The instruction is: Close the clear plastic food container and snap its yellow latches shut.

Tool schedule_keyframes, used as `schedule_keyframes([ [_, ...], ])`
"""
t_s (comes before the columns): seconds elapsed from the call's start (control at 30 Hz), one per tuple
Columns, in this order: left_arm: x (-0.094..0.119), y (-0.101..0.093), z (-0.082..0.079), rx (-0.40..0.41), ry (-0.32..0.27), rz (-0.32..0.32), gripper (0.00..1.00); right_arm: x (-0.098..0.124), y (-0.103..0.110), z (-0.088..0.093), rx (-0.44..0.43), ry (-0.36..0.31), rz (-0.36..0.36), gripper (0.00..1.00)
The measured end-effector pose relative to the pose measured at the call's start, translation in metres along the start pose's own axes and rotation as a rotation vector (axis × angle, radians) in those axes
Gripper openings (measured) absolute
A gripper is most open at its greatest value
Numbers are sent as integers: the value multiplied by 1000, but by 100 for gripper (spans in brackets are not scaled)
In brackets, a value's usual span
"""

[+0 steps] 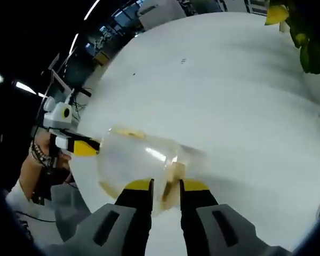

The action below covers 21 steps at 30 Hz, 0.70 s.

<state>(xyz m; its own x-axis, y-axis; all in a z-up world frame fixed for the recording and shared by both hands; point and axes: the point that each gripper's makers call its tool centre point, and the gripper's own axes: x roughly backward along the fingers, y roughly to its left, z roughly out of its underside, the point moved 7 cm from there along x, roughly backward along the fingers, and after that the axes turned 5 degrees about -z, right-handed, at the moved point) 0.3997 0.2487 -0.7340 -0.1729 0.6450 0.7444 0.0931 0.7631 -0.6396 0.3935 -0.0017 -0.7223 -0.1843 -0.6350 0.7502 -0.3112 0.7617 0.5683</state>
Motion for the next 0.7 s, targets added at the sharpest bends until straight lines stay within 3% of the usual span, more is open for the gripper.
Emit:
schedule_keyframes([
  [0.3, -1, -9, 9, -51, 19, -66, 22, -2, 4, 3, -37, 2, -4, 16],
  [0.53, 8, 0, 11, -59, 49, -133, 19, -8, 20, 19, -40, -12, -20, 15],
  [0.7, 12, 5, 14, -47, 73, -134, 19, -11, 24, 23, -50, -20, -45, 15],
])
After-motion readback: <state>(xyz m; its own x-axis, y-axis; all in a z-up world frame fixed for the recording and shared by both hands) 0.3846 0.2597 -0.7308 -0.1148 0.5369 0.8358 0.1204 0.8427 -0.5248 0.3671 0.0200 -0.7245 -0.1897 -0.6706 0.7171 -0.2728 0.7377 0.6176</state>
